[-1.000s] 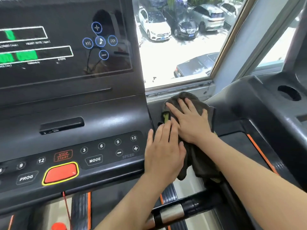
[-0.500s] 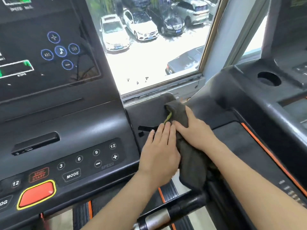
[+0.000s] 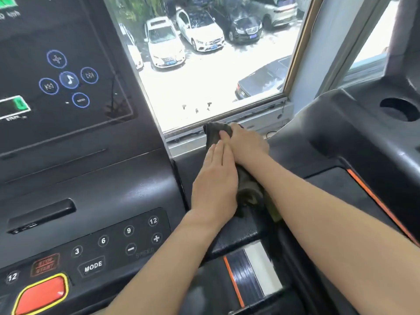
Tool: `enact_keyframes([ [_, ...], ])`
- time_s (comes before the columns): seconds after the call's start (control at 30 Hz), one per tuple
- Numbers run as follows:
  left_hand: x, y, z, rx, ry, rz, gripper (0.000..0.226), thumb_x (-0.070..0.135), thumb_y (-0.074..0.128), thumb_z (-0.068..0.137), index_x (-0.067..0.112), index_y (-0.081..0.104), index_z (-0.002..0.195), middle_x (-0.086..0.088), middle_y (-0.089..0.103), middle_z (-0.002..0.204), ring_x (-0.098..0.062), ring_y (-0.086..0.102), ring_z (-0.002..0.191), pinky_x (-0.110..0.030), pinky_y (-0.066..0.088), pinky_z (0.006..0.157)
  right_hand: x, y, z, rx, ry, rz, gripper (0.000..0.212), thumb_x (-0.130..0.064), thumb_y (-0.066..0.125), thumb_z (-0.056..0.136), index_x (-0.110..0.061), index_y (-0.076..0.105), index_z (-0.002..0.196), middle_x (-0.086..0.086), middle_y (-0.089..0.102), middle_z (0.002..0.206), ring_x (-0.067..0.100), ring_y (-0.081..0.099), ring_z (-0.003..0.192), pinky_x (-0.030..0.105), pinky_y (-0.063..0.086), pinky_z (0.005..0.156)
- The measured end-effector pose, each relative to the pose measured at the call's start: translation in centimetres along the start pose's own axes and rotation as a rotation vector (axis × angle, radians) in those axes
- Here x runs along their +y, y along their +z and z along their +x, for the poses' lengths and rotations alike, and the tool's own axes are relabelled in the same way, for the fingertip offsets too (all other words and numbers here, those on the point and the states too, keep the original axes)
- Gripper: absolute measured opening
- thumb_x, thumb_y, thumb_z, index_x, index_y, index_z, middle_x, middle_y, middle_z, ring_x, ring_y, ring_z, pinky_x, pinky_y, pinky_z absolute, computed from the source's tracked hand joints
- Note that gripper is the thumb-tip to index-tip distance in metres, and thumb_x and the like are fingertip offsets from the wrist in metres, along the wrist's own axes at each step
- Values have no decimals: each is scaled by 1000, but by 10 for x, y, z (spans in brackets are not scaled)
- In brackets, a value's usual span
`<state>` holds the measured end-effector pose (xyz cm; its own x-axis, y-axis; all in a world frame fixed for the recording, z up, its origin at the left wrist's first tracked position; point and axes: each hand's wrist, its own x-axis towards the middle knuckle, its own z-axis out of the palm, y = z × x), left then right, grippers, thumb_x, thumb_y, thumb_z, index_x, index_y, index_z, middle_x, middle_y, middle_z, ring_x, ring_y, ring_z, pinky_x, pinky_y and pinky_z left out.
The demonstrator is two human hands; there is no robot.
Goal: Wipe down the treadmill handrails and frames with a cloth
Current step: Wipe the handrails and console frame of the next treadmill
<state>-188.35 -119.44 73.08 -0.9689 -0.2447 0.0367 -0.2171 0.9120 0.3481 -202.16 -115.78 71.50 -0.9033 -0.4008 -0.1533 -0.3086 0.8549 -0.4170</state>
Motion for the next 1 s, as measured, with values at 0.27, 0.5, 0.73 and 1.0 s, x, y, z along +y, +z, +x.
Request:
enact_keyframes([
  [0.27,16,20,-11,-47,-1,-43,75,52,22,97,13,-6,155,-12,7,163,-26,4,150,-38,9,122,21,-5,-5,-85,-16,240,70,-61,44,92,-28,27,151,8,47,146,32,45,131,44,38,100],
  [0.5,36,36,-100,-59,257,206,80,57,28,90,7,24,152,-12,39,152,-28,35,141,-44,28,115,83,-7,-129,-136,115,316,70,-70,40,89,-36,25,148,13,54,136,36,51,121,43,41,99],
  [0.73,32,19,-131,-17,327,-125,43,26,44,89,14,57,128,-1,64,110,-20,56,105,-36,50,90,91,-7,-239,-30,220,-103,73,-67,29,93,-31,6,153,17,48,126,41,56,107,46,46,84],
  [1.0,4,24,-100,-8,342,115,57,33,30,88,4,54,131,-17,54,130,-35,49,116,-47,48,94,52,-1,-171,66,216,-29,66,-68,27,94,-34,19,150,15,48,133,39,55,112,45,43,83],
])
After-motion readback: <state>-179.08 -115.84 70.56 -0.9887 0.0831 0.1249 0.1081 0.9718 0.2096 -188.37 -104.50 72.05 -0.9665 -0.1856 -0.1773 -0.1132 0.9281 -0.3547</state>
